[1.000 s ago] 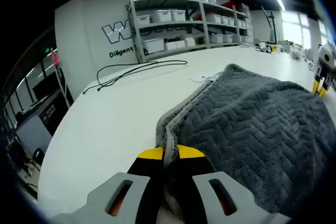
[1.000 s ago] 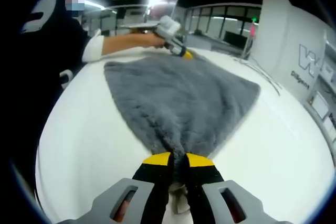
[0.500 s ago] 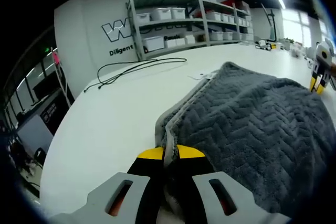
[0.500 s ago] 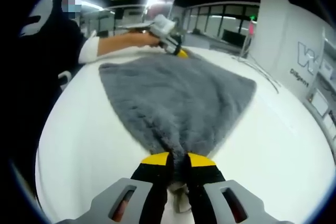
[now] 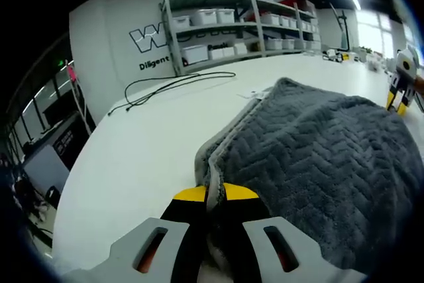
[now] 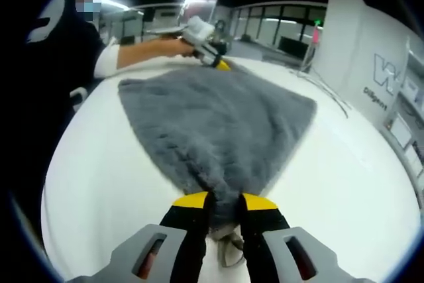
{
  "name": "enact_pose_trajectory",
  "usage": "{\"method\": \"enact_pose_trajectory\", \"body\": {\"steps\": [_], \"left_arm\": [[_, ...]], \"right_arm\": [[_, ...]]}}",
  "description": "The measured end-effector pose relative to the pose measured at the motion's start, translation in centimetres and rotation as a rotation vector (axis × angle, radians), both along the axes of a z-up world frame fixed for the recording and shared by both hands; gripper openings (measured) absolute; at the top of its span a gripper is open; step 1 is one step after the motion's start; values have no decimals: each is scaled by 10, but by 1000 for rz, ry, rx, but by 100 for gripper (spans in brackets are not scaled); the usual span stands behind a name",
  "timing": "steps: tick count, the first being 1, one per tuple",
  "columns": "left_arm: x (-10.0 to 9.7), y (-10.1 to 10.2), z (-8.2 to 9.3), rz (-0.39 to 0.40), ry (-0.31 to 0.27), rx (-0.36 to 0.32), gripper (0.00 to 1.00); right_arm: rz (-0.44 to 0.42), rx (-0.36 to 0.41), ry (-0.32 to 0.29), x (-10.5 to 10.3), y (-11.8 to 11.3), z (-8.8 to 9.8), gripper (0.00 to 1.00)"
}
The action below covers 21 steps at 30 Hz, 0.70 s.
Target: Open the folded towel by lifting each exposed corner and separating the folded layers until the towel lies flat within the target outline without major curled edges
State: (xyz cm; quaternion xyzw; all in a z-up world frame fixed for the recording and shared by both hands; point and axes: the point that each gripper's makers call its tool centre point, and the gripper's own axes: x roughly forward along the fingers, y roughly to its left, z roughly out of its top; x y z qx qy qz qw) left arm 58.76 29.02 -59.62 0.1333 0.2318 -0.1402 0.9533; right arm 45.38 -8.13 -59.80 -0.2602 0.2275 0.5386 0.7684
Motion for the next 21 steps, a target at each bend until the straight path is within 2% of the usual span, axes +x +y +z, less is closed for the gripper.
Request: {"method": "enact_pose_trajectory", "body": {"steps": [21], "left_arm": [[-13,2,0,11,17,-8,6]], "right_arm": [[-44,11,-18,13,-10,1,17]]}}
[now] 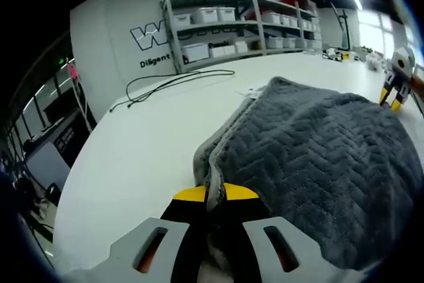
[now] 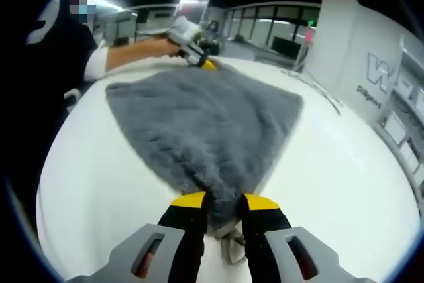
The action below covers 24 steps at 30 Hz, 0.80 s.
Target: Open the folded towel by lifting each exposed corner and separating the folded layers until the towel lies flat within the target outline without major curled edges
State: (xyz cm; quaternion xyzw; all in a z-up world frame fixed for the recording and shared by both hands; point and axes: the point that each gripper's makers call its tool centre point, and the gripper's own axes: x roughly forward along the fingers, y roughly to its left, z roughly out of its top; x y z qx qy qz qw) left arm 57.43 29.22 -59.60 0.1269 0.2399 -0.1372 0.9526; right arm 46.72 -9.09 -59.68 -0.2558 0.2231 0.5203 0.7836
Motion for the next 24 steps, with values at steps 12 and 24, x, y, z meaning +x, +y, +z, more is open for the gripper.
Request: {"method": "enact_pose_trajectory", "body": {"steps": [12,24], "left_arm": [[-6,2,0,12,0,-9,6],[-10,2,-1,22,1,-6,6]], "right_arm": [[-18,3,-5,6,-2,0,19],[-30,8,-11,10,-4,0,19]]}}
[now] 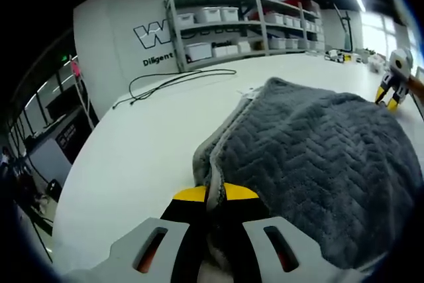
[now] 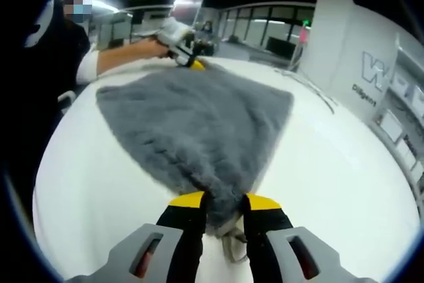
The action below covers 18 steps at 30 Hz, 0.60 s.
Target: Open the folded towel by lifting each exposed corner and separating the folded layers until the towel lies flat within the target outline without major curled edges
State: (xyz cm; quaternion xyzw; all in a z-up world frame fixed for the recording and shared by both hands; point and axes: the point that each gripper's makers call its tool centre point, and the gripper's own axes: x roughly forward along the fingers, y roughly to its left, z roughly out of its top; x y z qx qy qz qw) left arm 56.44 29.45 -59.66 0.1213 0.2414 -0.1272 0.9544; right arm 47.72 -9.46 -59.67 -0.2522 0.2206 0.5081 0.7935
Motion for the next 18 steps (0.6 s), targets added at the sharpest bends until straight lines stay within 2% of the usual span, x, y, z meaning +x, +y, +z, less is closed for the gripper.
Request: {"method": "enact_pose_trajectory", "body": {"steps": [18], "left_arm": [[-3,-1,0,5,-7,-13,6]], "right_arm": [[-8,8,-4,4,-2,0,20]]}}
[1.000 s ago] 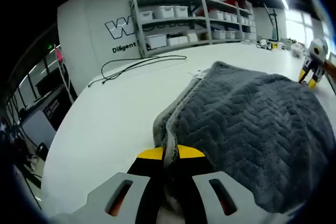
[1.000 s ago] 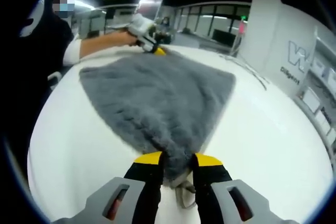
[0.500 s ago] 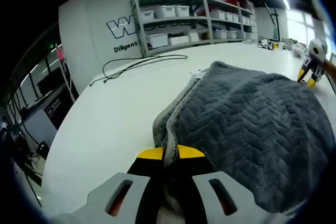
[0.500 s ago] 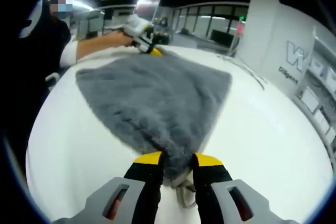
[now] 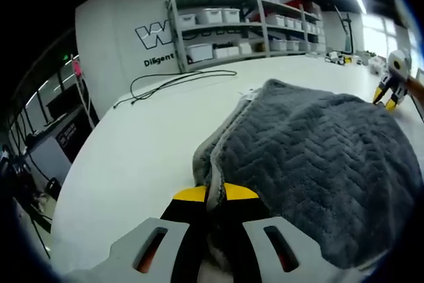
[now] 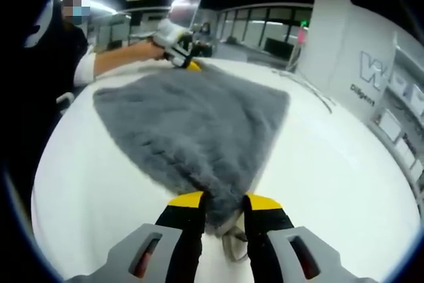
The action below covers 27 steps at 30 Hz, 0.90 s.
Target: Open the folded towel by lifting each exposed corner and separating the folded layers until the towel lies flat within the target outline without major curled edges
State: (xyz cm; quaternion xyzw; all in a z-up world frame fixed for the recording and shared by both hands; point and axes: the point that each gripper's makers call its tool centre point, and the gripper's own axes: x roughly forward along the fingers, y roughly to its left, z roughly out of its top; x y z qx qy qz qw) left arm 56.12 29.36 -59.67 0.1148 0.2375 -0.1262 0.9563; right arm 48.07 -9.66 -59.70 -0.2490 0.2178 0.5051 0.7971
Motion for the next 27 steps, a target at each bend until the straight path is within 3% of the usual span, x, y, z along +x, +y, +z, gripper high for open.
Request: {"method": "enact_pose_trajectory", "body": {"steps": [27], "left_arm": [[-7,-1,0,0,-3,21,6]], "right_arm": [[-6,-1,-18,11,-4,1,22]]}}
